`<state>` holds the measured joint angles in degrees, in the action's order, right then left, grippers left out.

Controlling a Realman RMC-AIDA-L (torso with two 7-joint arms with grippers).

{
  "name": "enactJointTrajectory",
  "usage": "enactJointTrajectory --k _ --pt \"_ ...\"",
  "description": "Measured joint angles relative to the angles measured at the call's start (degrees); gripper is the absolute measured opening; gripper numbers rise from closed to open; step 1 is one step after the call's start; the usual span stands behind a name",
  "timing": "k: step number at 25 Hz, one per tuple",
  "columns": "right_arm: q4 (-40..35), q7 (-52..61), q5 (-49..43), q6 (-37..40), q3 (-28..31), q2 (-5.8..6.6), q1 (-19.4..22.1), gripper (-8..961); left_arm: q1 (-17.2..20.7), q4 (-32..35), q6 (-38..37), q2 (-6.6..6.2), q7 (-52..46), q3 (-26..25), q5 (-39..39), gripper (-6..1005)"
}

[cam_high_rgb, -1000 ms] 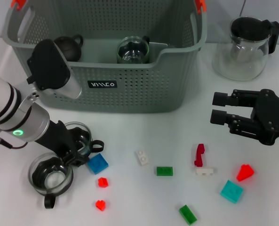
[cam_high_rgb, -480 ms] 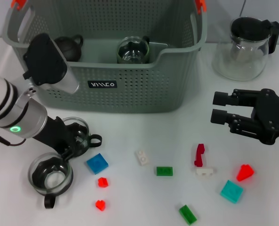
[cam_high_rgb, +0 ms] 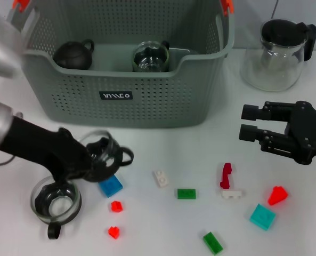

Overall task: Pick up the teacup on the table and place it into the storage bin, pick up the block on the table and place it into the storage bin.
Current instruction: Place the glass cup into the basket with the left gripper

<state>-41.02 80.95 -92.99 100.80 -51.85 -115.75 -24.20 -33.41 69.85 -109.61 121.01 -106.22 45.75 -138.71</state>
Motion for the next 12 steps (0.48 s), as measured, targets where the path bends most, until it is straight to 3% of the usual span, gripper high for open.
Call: enactJointTrajectory --k 1,6,12 --pt "0.02 0.00 0.00 0.00 0.00 0.00 0.02 493 -0.43 -2.86 -2.37 -1.61 1.48 -3.48 3.41 40" --pt "0.07 0.00 0.00 0.00 0.00 0.00 0.12 493 -0.12 -11.20 -8.38 -6.15 5.25 -10.34 15.22 40" --pt "0.07 0.00 -0.01 0.00 0.00 -0.08 0.32 493 0.25 -12.19 -8.07 -6.29 3.81 -14.57 26.87 40"
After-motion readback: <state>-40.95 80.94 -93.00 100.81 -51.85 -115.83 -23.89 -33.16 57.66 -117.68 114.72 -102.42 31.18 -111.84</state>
